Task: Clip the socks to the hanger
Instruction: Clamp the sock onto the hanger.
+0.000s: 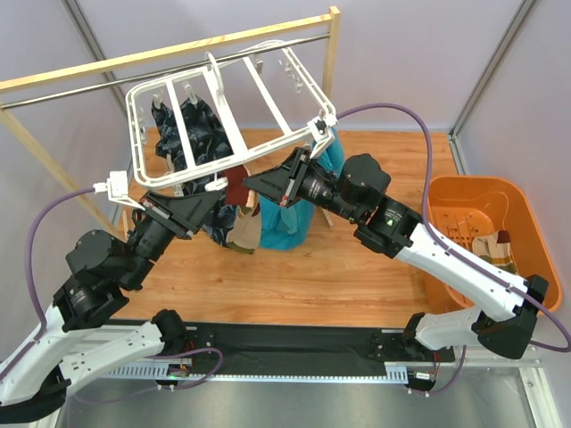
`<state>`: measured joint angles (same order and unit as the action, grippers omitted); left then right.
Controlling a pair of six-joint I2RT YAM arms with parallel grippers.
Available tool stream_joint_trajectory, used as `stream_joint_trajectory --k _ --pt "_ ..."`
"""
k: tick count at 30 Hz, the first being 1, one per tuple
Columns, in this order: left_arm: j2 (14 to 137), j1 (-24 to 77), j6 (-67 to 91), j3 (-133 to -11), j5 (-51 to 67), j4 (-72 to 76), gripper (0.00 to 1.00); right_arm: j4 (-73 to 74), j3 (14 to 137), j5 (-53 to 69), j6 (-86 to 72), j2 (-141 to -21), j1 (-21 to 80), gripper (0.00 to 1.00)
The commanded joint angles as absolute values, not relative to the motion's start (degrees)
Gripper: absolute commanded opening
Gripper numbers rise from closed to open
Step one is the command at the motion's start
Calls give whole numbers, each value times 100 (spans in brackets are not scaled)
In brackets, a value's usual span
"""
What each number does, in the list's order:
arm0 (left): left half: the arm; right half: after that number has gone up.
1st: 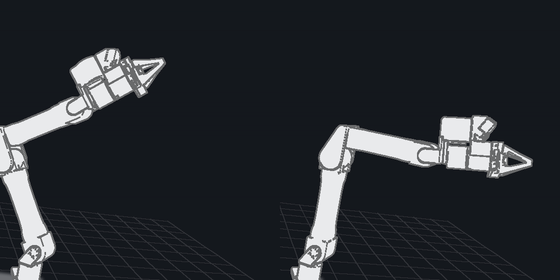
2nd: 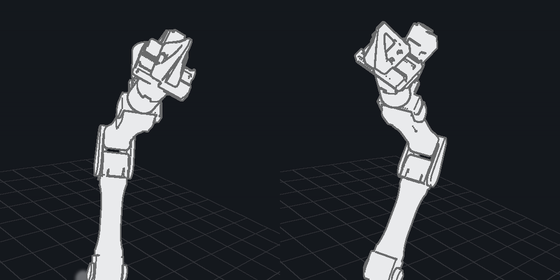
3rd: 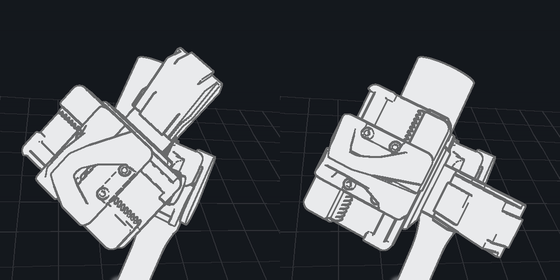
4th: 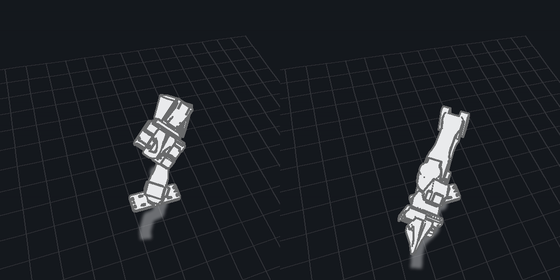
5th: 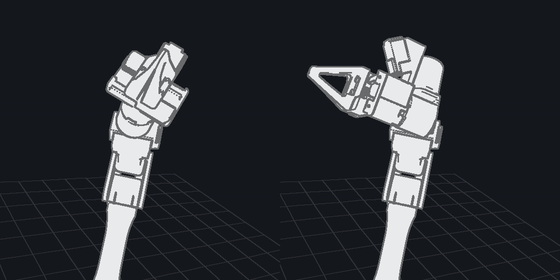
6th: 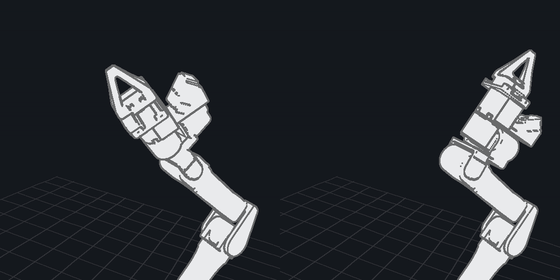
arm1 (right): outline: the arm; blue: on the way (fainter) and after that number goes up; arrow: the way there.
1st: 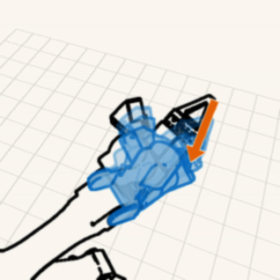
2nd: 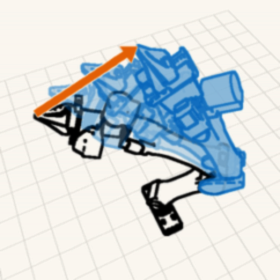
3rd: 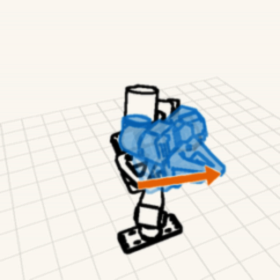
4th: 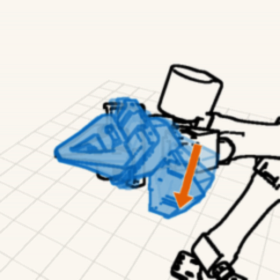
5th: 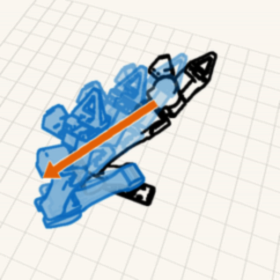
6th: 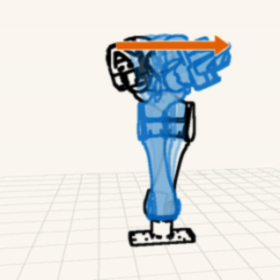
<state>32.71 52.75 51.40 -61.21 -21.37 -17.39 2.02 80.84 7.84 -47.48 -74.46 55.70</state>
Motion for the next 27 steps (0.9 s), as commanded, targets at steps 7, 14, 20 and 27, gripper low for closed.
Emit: stream_joint_trajectory --k 7,14,20,27 --pt "3147 5309 5229 -6091 -2153 -2030 61 53 8253 976 -4641 -7664 5563 0" --pt "3006 5309 5274 -6082 -2241 -2302 91 44 8218 905 -4650 -7690 5563 11" --pt "2778 5309 5221 -6135 -1978 -2653 92 211 8113 879 -4396 -7586 5563 32" --pt "2268 5309 5142 -6389 -1828 -3646 85 684 7761 817 -3526 -7128 5563 55"
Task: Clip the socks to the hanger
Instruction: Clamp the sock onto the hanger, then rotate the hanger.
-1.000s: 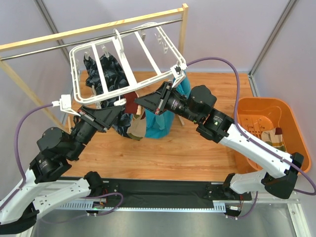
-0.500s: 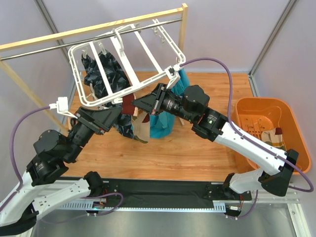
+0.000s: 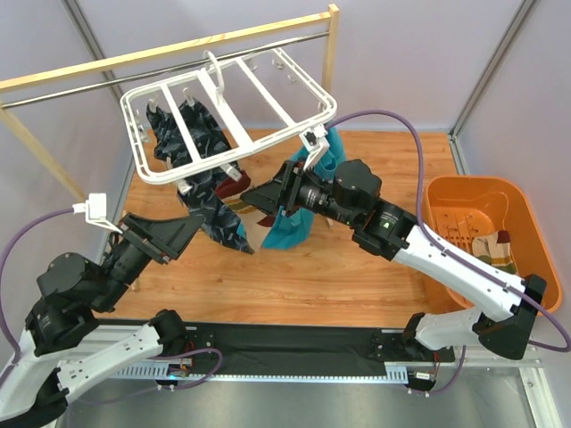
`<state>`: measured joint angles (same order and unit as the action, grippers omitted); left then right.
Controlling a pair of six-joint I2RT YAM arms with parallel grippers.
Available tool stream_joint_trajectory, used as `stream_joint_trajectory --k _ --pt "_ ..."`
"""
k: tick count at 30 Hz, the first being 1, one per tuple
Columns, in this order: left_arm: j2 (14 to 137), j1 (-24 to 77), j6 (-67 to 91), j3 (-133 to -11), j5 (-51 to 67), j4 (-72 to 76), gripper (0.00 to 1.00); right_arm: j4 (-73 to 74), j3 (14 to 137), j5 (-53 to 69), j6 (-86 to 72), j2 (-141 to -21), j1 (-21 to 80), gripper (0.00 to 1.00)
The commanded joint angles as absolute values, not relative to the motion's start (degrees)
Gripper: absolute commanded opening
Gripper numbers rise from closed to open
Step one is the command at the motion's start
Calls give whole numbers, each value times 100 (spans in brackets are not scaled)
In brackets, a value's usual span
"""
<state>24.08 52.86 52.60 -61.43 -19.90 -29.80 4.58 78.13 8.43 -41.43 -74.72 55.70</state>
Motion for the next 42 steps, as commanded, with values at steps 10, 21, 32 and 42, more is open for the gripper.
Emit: stream_joint_trajectory --k 10,21,32,42 --pt "1881 5309 4676 -7127 -2408 -5035 82 1695 7462 862 -2355 -6373 5564 100" --pt "1828 5309 4631 -7444 -3014 -5765 79 2515 8182 1536 -2725 -6468 5677 100" --pt "1626 5309 4755 -7409 -3243 -6170 76 2619 9641 1057 -2215 -8050 6899 91" --pt "1292 5309 4939 -7295 -3340 -6372 73 1908 9949 -287 -1847 -8912 7014 61"
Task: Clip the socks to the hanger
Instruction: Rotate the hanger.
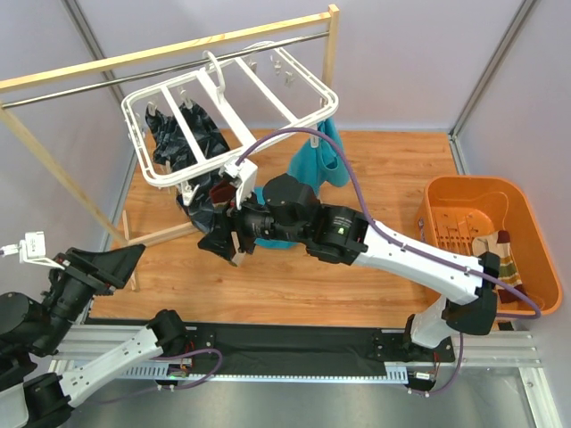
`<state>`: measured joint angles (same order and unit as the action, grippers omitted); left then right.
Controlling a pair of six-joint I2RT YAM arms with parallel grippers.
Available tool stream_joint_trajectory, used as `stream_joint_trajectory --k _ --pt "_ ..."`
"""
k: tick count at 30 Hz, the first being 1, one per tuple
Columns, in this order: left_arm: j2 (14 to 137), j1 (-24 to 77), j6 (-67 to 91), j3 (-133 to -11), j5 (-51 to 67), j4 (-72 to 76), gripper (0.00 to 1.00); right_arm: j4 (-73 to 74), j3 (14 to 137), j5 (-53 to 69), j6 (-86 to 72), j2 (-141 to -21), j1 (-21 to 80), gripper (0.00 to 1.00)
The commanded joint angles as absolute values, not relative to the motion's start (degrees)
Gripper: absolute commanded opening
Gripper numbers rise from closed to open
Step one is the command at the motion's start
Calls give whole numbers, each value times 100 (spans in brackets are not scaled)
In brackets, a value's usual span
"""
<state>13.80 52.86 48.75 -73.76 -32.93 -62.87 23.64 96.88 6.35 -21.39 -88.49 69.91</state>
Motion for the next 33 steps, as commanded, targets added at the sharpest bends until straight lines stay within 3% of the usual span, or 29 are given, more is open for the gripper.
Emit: stream_joint_trajectory --k 1,11,22,33 --pt "1283 5309 4948 -7260 -3322 -6363 73 1846 9906 -473 -1767 -8956 7005 61" --pt "1310 5309 4922 -7242 -3217 -6311 73 1353 9396 -1916 -1810 -8860 6408 68" --pt "1502 5309 4817 -7251 -3103 -6205 72 1643 8719 -1556 -2004 -8174 5108 74" --pt "2581 5309 3868 -7777 -3049 -5582 72 2144 9157 -580 -1566 -8226 4175 82"
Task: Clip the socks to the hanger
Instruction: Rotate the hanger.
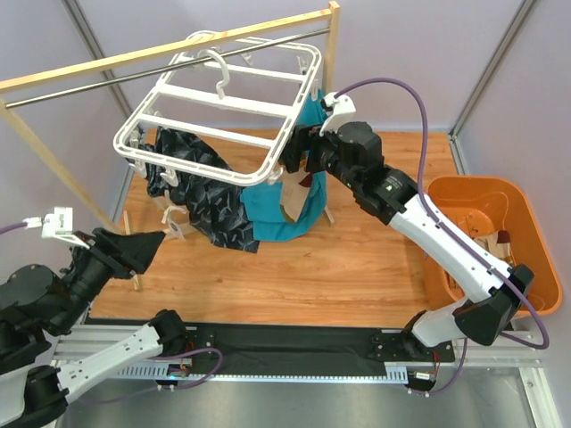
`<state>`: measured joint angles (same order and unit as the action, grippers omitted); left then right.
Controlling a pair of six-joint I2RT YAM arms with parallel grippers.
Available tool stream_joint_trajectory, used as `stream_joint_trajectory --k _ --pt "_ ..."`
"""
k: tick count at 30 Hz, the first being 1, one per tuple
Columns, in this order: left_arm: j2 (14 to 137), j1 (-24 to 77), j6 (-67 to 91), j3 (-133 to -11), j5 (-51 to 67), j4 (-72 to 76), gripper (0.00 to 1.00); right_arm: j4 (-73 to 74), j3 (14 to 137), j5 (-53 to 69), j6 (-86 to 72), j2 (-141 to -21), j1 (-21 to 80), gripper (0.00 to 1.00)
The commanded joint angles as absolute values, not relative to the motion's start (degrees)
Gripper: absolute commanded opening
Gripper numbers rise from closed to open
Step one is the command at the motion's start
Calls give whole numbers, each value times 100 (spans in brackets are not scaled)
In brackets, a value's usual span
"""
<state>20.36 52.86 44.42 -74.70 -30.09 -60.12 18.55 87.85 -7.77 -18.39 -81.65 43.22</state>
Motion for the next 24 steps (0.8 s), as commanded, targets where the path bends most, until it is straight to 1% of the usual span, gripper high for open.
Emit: stream_joint_trajectory --k 1,3,4,5,6,9,10,12,17,19,22,24 --pt "2741 5309 3650 -8022 -3163 -5590 72 2171 9210 -571 -1521 -8244 4149 83" --pt "3292 5309 3429 -8339 -3661 -5808 72 2188 9272 -537 -1442 -8279 4079 84" --pt "3496 5309 3210 -8715 -3865 -5914 72 2188 9290 -519 -1424 -8279 3982 84" --pt "3698 5309 3069 -8901 -4189 -6019 70 2241 9307 -501 -1389 -8297 3921 85" --pt "4048 5309 2928 -9060 -4332 -6134 70 2285 9386 -484 -1380 -8340 3842 85" --pt "4524 5309 2453 -9491 -4701 -6135 72 2356 9483 -89 -1494 -8446 3385 85" --pt "4587 5309 2391 -9614 -4728 -6109 72 2329 9527 182 -1581 -8481 3140 85" --pt "4623 5309 2224 -9598 -4597 -5777 73 2303 9650 736 -1600 -8700 2954 85" --pt "4588 5309 1987 -9492 -4641 -5213 73 2513 10308 1195 -1652 -9272 2751 86" --pt "4588 5309 1610 -9527 -4431 -4879 73 2522 10388 1222 -1713 -9422 2760 87" --pt "4570 5309 1285 -9615 -4219 -4676 77 2391 10380 1292 -1802 -9457 2751 88" --pt "4657 5309 1231 -9703 -4271 -4824 83 2382 10380 1231 -1793 -9440 2751 88"
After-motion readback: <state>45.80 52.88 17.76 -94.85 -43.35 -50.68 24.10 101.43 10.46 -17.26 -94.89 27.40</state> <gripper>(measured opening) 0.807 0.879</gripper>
